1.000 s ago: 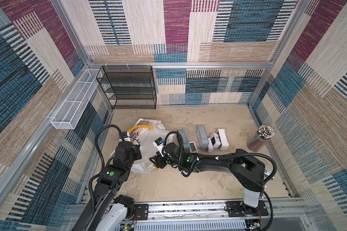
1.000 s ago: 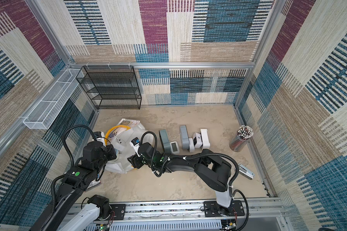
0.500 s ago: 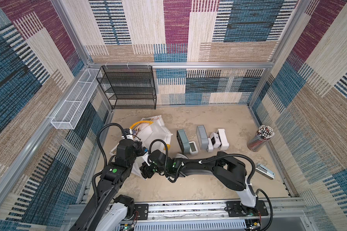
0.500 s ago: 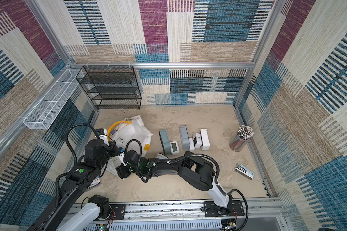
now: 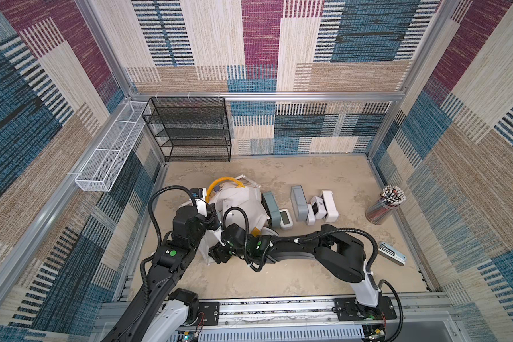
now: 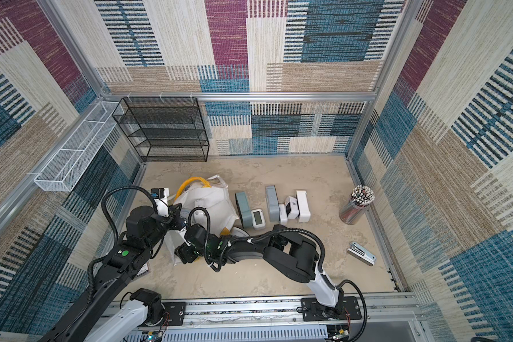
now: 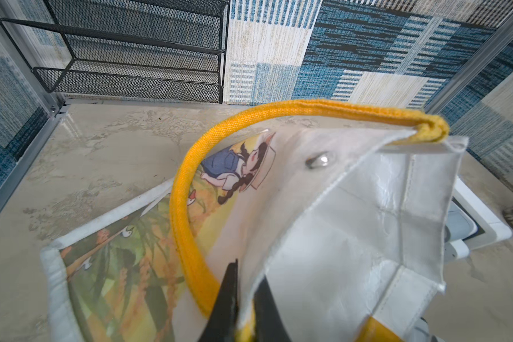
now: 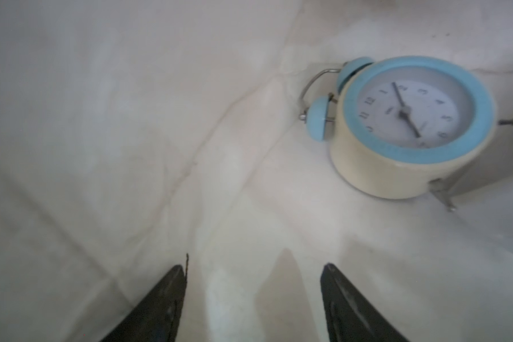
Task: Take the alarm clock out of the canvas bag
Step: Adjust the canvas bag at the center of the board.
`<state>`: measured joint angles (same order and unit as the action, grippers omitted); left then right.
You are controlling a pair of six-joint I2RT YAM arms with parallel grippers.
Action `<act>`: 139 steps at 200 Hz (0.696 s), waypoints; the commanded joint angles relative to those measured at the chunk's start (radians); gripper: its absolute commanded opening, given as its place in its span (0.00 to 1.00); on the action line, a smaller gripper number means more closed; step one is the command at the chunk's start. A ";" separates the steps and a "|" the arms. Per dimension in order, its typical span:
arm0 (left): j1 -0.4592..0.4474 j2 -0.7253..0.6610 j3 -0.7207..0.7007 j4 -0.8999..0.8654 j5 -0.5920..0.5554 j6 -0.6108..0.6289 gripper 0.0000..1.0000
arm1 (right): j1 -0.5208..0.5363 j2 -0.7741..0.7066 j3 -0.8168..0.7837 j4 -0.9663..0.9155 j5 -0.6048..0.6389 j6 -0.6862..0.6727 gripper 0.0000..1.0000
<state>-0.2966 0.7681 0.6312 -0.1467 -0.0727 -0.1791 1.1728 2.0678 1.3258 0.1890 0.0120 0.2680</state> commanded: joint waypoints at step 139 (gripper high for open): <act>0.000 -0.036 -0.009 -0.037 -0.015 0.016 0.00 | -0.165 -0.058 0.007 -0.068 0.071 0.116 0.88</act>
<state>-0.2966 0.7361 0.6235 -0.1959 -0.0795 -0.1692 1.0122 1.9831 1.2934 0.1490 0.0963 0.3523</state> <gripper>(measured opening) 0.101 0.877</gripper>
